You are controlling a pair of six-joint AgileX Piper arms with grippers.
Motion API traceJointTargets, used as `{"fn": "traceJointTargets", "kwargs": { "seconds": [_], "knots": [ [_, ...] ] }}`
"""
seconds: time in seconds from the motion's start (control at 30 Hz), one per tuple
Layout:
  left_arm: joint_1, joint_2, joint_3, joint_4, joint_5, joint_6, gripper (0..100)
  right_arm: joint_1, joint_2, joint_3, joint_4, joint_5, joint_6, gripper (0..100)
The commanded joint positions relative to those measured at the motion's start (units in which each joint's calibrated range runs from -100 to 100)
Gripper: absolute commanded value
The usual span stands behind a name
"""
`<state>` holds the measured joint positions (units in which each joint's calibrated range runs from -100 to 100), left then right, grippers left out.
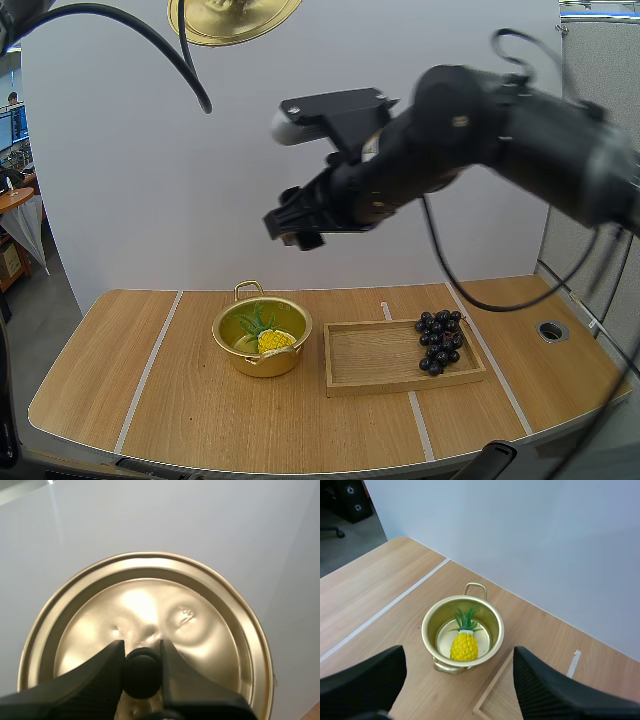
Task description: Open the pot, put the pineapple inside, and close it
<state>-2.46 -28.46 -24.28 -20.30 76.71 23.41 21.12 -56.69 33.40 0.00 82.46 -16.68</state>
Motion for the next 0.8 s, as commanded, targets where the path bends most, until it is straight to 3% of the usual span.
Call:
{"fn": "traceJointTargets", "kwargs": {
  "seconds": [0.0, 0.17, 0.4, 0.77],
  "knots": [
    [-0.09, -0.5, -0.6, -0.3, -1.9, -0.6, 0, -0.2, -5.1, 0.1, -0.8, 9.3, -0.1, 100],
    [-0.09, -0.5, -0.6, -0.3, -1.9, -0.6, 0, -0.2, -12.3, 0.1, -0.9, 17.5, -0.1, 100],
    [-0.09, -0.5, -0.6, -0.3, -1.9, -0.6, 0, -0.2, -21.8, 0.4, -0.5, 17.5, -0.1, 100],
    [-0.09, -0.5, -0.6, -0.3, -1.9, -0.6, 0, -0.5, -36.4, 11.9, -0.7, 17.5, -0.1, 100]
  ]
}}
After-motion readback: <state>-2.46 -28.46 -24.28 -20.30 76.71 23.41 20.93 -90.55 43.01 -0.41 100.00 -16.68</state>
